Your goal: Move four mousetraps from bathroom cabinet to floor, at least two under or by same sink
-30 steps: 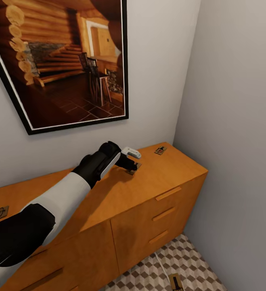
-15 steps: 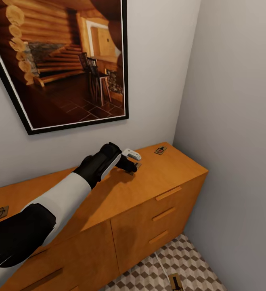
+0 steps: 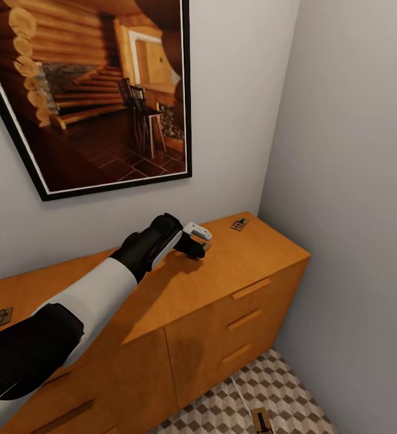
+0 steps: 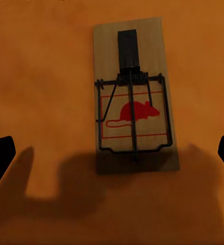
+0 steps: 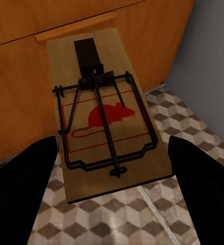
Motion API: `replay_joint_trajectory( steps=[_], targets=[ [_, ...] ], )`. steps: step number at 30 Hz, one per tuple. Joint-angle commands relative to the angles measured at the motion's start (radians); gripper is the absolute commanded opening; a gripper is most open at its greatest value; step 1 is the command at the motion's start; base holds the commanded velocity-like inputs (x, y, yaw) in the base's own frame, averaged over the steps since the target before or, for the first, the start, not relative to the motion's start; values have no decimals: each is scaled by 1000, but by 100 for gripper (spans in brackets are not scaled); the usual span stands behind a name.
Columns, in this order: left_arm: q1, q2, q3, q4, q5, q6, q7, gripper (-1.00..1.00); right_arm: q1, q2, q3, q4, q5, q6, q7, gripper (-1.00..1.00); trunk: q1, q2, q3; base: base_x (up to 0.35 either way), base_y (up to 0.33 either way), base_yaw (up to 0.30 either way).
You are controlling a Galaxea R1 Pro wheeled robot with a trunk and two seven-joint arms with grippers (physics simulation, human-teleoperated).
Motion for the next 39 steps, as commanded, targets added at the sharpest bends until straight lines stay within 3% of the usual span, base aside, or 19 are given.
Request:
replay_joint_trajectory(
  steps=[1, 39],
  targets=[
    [-1, 0, -2, 0, 3, 3, 0, 100, -1, 0, 8, 1, -1, -2, -8, -100, 0, -1, -1, 0, 0, 0],
    [-1, -1, -7, 0, 3, 3, -2, 100, -1, 1, 8, 1, -1, -2, -8, -100, 0, -1, -1, 0, 0, 0]
  ],
)
